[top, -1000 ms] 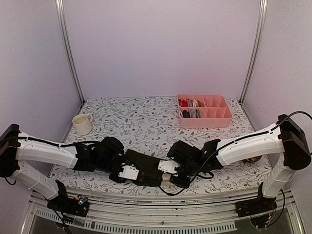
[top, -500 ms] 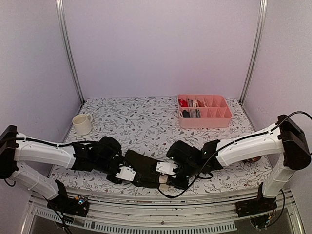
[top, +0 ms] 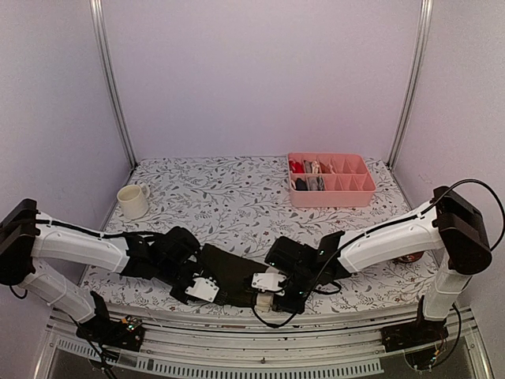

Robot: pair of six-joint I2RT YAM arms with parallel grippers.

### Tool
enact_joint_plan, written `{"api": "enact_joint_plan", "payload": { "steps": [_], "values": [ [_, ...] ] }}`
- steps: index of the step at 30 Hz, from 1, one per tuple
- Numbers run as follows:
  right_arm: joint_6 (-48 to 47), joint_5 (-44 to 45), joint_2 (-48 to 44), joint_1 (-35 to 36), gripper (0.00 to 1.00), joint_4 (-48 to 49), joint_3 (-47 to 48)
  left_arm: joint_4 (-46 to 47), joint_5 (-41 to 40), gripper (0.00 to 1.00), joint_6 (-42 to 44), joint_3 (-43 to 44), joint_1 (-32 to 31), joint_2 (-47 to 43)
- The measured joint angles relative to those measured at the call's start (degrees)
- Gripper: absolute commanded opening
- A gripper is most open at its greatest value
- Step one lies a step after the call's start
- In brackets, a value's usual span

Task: Roll the underwear
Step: Adjust the underwear at the center of the board, then move the underwear to the center of the board.

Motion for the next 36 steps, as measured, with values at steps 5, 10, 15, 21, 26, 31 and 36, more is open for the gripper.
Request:
{"api": "enact_joint_plan", "payload": {
  "steps": [5,10,15,21,26,31,36],
  "values": [
    [-0.07,-1.03,-0.35,0.26,0.42,-0.79,-0.04,-1.92,0.92,0.80,0.42,0.02,0.17,-0.44],
    [0.31,-0.94,-4.68,0.33,0.36,-0.94,-0.28,-4.22,1.77,0.93,0.81,0.17,1.05,-4.04],
    [2.03,1.25,-11.78,-0.57,0.17,1.46,-0.35,-4.48,4.15,0.73,-0.28,2.14,7.87,-9.18],
    [6.25,2.82,-12.74,-6.27,0.09,6.49,0.94,0.92,3.21,0.35,-6.62,8.39,15.28,-4.39],
    [8.11,3.56,-4.46,-8.41,0.08,8.26,3.98,5.01,-0.31,0.29,-11.50,12.90,16.94,5.97],
    [9.16,3.34,4.02,-8.35,0.08,6.84,5.29,6.16,-2.54,0.27,-13.68,13.29,17.00,13.55],
    [10.05,3.28,5.35,-8.39,0.07,5.92,5.53,6.27,-3.89,0.25,-14.21,13.29,17.03,17.25]
  ]
}}
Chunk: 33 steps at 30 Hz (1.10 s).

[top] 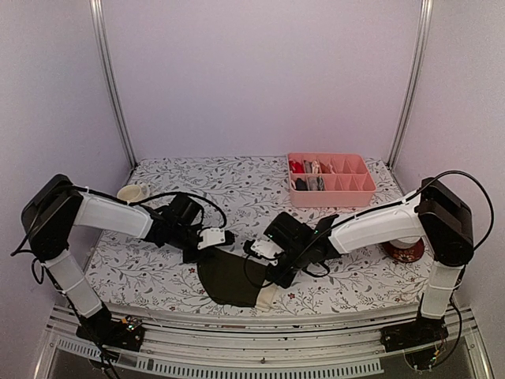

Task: Roll the underwear
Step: Move the underwear to the center of the board.

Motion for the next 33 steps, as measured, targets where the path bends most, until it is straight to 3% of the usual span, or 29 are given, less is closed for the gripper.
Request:
{"api": "enact_joint_plan", "payload": {
  "steps": [9,16,20,23,27,28,29,31,33],
  "values": [
    [0.90,-0.48,0.90,-1.57,0.07,-1.75,1.18,0.37,-2.43,0.26,-2.05,0.24,-0.24,0.31],
    [0.50,0.70,6.38,-8.11,0.07,-5.16,9.77,1.29,-7.76,0.28,-4.94,3.21,1.29,3.02],
    [-0.90,1.75,10.73,-10.58,0.10,-7.37,16.74,1.92,-9.79,0.52,-5.57,6.54,3.34,5.84],
    [-1.62,1.77,11.39,-10.91,0.23,-9.16,18.38,2.29,-11.17,0.73,-5.77,7.37,4.39,6.05],
    [-2.47,2.16,10.25,-10.58,0.33,-11.06,17.94,1.92,-11.91,0.96,-5.73,7.41,5.79,4.76],
    [-2.47,2.40,9.29,-10.47,0.36,-11.50,17.46,1.53,-11.82,0.98,-5.44,7.41,6.03,4.11],
    [-2.51,2.93,7.65,-10.29,0.45,-11.72,16.59,1.22,-11.82,0.98,-5.60,7.30,6.25,3.10],
    [-2.60,4.44,2.97,-9.79,0.97,-12.07,14.69,0.72,-11.34,0.98,-5.62,6.86,6.49,-0.17],
    [-2.60,6.62,-1.99,-9.09,0.99,-11.72,13.20,0.50,-10.29,0.99,-5.33,6.32,6.49,-4.57]
  ]
}}
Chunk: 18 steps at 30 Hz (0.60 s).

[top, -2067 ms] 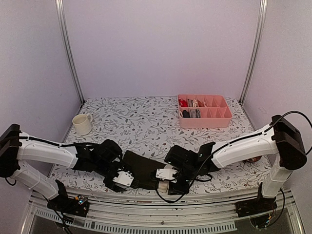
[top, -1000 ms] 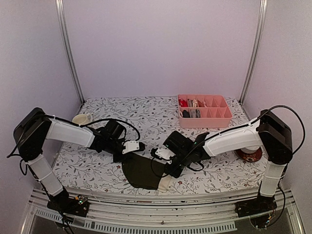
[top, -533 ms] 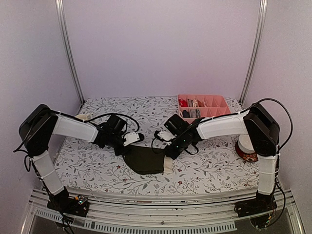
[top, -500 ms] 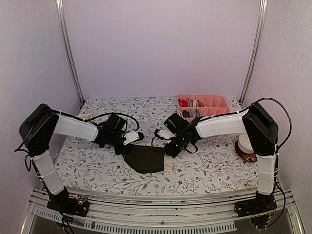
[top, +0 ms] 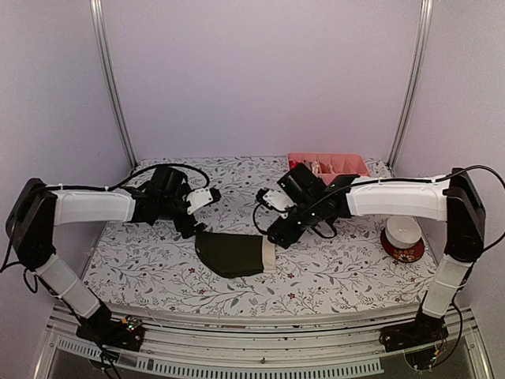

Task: Roll the underwear
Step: Move the underwear to the center of the board.

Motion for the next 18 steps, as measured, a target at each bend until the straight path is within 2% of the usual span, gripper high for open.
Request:
{"api": "enact_joint_plan", "payload": {
  "steps": [5,8,14,18],
  "values": [
    [0.50,10.95,-12.15,3.80,0.99,5.95,-5.81,1.33,2.91,0.98,1.49,-3.85,-1.25,-10.99],
    [1.46,18.62,-15.06,5.07,0.99,9.18,-9.31,2.91,3.30,0.99,3.02,-9.16,-4.98,-15.76],
    [6.38,32.33,-16.61,4.85,0.99,11.23,-13.40,4.59,2.99,0.98,6.36,-19.23,-17.97,-17.09],
    [7.69,35.63,-20.50,4.85,0.99,12.81,-18.27,5.46,2.86,0.98,8.17,-20.92,-20.96,-14.88]
  ]
}}
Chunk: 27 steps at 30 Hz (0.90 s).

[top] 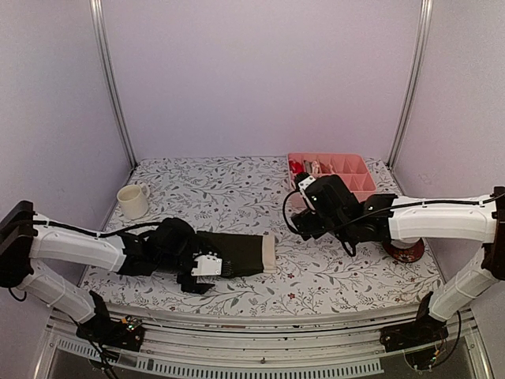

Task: Roll the underwear
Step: Pick up the underwear from the center of the board.

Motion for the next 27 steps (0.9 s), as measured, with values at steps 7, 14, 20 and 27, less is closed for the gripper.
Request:
{"api": "enact_joint_plan", "payload": {
  "steps": [7,14,20,27],
  "values": [
    [0.28,2.12,-2.40,0.00,0.99,3.41,-0.98,6.03,-2.60,0.90,2.36,-0.28,-4.39,6.40],
    [0.28,3.10,-2.38,0.00,0.99,4.11,-1.09,12.17,-6.36,0.67,2.45,-0.02,-7.61,10.40],
    [-0.09,3.02,-2.38,0.02,0.99,5.20,-1.95,16.72,-10.47,0.49,2.12,1.27,-8.07,14.80],
    [-5.60,0.94,-2.99,1.62,0.99,10.67,-5.95,16.81,-12.07,0.10,1.44,1.60,-8.11,16.96]
  ]
}}
